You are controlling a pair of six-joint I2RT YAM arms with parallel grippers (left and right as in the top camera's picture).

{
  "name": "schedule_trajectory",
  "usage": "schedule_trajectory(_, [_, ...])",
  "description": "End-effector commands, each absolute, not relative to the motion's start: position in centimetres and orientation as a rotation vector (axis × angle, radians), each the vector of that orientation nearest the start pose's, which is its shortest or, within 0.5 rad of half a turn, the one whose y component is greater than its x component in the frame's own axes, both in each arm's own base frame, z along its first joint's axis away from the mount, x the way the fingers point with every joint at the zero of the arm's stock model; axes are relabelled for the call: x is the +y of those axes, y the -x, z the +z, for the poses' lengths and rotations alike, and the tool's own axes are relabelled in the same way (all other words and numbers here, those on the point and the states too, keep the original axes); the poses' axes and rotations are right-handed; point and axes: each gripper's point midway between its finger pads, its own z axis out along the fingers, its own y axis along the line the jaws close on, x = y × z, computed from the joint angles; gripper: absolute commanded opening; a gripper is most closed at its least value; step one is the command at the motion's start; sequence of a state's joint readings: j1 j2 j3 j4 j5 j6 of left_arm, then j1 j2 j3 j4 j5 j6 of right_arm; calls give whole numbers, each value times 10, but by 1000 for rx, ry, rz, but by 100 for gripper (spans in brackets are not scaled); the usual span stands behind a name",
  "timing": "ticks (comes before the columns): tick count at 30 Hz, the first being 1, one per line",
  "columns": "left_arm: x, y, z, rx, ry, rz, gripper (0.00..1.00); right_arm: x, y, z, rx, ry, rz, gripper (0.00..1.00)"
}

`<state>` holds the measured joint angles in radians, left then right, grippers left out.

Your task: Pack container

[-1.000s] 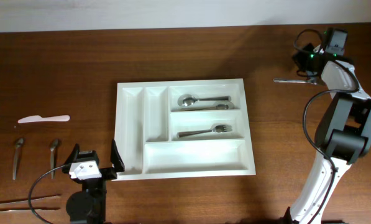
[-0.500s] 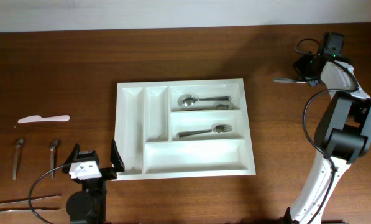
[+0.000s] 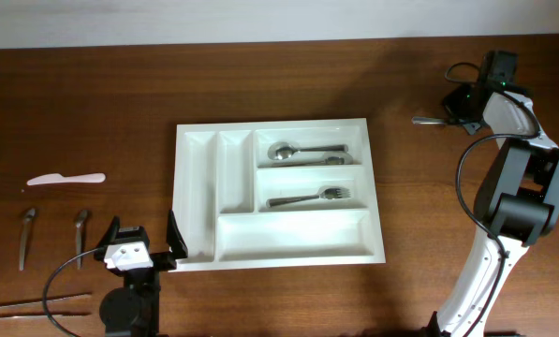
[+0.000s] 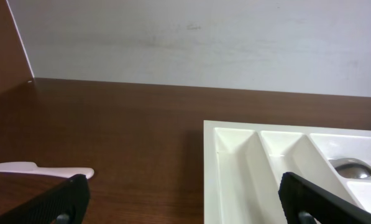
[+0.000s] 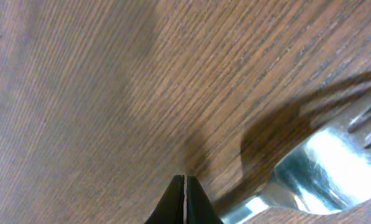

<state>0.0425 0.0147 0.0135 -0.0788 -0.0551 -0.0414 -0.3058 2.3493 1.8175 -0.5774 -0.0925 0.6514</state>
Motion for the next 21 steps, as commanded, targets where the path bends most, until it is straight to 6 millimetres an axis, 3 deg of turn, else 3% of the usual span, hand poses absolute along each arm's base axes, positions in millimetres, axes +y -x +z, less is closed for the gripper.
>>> schedule_trajectory(1, [20, -245, 157, 1644, 93, 58, 99, -154, -534, 5, 2411, -1228, 201, 4])
schedule_trajectory(13, [20, -245, 157, 1644, 93, 58, 99, -150, -521, -1, 2466, -1259, 190, 4])
schedule_trajectory(21, [20, -245, 157, 1644, 93, 58, 99, -143, -489, -12, 2585, -1331, 144, 6])
